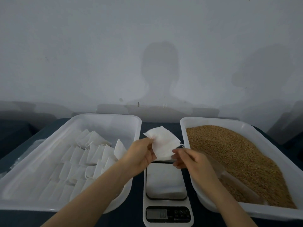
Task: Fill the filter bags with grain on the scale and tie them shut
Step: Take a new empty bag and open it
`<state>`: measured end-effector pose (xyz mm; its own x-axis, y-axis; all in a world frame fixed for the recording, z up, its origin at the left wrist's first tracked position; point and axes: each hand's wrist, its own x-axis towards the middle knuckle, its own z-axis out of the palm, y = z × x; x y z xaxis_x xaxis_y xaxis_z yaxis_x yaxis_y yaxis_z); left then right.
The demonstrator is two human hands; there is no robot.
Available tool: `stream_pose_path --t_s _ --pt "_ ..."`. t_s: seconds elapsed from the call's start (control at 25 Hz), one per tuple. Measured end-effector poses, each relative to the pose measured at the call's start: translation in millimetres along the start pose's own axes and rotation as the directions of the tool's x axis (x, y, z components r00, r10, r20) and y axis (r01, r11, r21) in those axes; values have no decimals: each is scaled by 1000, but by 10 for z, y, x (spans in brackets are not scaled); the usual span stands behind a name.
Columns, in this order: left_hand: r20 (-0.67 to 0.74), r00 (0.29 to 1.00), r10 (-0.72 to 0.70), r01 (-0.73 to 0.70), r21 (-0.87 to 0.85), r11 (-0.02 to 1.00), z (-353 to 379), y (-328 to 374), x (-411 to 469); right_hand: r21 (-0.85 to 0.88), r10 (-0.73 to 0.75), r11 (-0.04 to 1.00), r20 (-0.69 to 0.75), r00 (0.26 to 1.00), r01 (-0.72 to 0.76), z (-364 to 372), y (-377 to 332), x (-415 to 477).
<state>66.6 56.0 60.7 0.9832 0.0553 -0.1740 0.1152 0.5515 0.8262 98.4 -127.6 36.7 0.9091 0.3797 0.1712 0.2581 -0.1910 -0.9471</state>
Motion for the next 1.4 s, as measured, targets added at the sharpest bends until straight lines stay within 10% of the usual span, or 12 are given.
stream_pose_path --t_s 0.68,0.76,0.84,0.96,1.4 --pt "-102 990 95 -48 391 919 -92 -178 10 207 80 975 5 997 -79 131 -8 42" --pt "-192 897 398 -165 690 705 -103 -184 6 248 102 964 -25 994 -93 127 1 44" --pt "33 788 615 -334 862 381 -120 -193 -41 237 93 968 -33 995 -83 133 3 33" --pt "253 875 412 -400 858 323 -91 -272 -100 131 27 991 17 999 -29 138 -7 6" --pt "266 899 347 -362 898 249 -66 -290 -197 -131 -78 987 85 993 88 173 -3 10"
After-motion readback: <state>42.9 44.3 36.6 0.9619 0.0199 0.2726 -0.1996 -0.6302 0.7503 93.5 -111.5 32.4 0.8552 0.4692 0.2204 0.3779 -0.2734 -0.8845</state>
